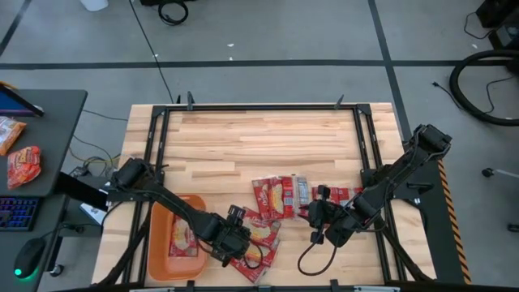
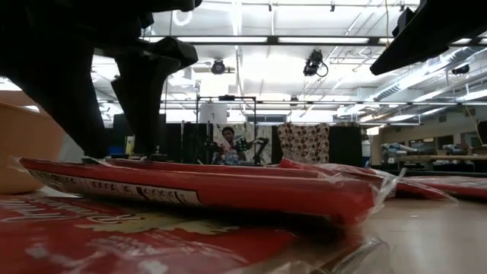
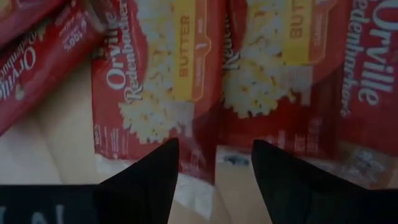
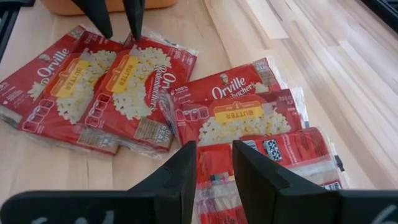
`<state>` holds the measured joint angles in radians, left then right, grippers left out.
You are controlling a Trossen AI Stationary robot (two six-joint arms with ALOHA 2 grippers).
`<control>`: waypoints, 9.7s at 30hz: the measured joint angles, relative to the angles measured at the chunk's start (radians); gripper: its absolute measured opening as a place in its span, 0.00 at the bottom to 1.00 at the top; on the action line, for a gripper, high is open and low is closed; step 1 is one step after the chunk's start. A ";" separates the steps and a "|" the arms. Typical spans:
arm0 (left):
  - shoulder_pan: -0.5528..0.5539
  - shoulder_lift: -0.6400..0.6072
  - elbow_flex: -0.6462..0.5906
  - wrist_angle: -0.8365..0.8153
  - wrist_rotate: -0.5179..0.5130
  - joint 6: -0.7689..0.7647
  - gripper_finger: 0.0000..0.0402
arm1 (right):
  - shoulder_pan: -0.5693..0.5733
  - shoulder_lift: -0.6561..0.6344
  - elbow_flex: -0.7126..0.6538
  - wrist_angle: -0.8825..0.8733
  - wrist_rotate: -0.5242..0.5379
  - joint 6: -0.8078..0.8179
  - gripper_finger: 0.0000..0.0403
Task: Sort popcorn bags into baskets
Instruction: Put the popcorn bag into the orange bin
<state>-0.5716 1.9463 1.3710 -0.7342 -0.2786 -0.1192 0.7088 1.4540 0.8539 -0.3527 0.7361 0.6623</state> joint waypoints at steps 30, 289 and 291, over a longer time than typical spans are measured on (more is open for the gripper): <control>-0.012 0.036 0.290 -0.447 -0.150 -0.135 0.02 | -0.031 0.000 0.000 0.015 0.003 -0.151 0.27; -0.280 0.207 0.200 0.015 -0.217 -0.256 0.45 | -0.405 -0.474 -0.345 0.467 -0.397 -0.888 0.03; -0.286 0.211 0.199 -0.006 -0.227 -0.250 0.43 | -0.405 -0.474 -0.345 0.466 -0.397 -0.886 0.03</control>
<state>-0.8574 2.1573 1.5703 -0.7403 -0.5061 -0.3695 0.3042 0.9798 0.5087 0.1131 0.3386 -0.2234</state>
